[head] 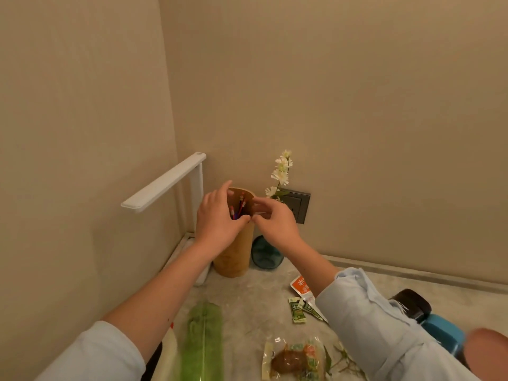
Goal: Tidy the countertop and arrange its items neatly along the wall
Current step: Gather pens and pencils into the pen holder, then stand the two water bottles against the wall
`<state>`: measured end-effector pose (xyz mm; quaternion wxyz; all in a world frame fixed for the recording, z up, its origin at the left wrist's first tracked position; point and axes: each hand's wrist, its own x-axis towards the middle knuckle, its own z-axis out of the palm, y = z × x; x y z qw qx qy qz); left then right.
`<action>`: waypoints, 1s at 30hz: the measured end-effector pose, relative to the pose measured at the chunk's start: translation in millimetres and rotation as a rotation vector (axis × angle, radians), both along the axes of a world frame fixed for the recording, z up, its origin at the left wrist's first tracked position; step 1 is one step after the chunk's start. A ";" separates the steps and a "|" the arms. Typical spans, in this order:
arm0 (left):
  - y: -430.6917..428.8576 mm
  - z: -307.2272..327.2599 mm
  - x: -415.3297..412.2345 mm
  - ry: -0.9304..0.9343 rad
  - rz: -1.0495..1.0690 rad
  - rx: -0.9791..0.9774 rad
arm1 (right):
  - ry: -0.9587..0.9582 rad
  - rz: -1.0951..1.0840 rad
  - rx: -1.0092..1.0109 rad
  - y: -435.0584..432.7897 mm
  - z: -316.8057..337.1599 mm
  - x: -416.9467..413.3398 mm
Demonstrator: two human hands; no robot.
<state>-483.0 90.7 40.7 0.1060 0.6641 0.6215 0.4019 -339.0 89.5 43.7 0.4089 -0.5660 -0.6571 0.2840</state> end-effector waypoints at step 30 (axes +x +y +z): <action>-115.2 -76.0 233.9 0.066 -0.570 -0.452 | 0.014 -0.459 -0.210 -154.2 -45.7 242.8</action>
